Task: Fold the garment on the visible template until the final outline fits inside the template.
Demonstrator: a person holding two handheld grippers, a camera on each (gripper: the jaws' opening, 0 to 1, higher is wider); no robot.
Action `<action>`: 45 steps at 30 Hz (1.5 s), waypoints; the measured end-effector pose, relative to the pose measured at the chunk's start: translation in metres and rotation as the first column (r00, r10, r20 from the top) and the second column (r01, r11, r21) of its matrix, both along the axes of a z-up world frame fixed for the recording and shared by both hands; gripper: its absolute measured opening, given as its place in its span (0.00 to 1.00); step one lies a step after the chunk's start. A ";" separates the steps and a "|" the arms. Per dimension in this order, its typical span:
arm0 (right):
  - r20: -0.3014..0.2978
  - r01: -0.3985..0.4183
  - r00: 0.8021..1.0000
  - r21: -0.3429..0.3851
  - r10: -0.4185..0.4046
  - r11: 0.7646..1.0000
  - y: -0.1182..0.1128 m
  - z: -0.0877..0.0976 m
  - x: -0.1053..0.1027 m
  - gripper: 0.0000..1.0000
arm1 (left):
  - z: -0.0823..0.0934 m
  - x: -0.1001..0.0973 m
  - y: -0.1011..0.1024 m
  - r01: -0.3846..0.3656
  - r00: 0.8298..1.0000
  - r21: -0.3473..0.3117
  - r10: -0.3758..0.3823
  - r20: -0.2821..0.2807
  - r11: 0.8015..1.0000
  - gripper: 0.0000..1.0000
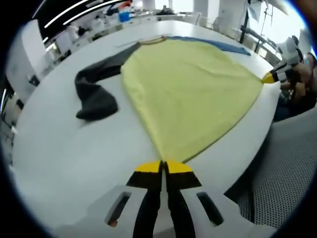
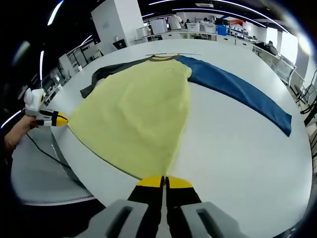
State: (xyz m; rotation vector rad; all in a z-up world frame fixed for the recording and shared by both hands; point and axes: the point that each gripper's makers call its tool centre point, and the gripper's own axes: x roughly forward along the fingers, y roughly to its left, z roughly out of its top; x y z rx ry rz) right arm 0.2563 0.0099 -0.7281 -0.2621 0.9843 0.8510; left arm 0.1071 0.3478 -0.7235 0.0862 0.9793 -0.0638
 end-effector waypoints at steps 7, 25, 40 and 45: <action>0.000 0.003 1.000 0.002 -0.003 1.000 -0.001 0.000 -0.002 0.00 | -0.001 -0.002 0.000 -0.004 1.000 -0.004 0.004 -0.014 1.000 0.00; -0.007 0.001 1.000 -0.022 -0.002 1.000 -0.004 -0.001 -0.006 0.00 | -0.005 -0.010 -0.003 -0.041 0.999 -0.039 0.040 -0.038 0.998 0.00; -0.003 0.027 1.000 -0.012 -0.027 1.000 -0.006 0.003 -0.002 0.11 | -0.001 -0.006 -0.001 -0.098 0.995 -0.074 0.098 0.001 0.992 0.13; 0.021 0.035 0.999 0.049 -0.036 0.998 -0.001 0.014 0.004 0.28 | 0.014 0.001 0.003 -0.094 0.993 -0.038 0.097 0.074 0.995 0.27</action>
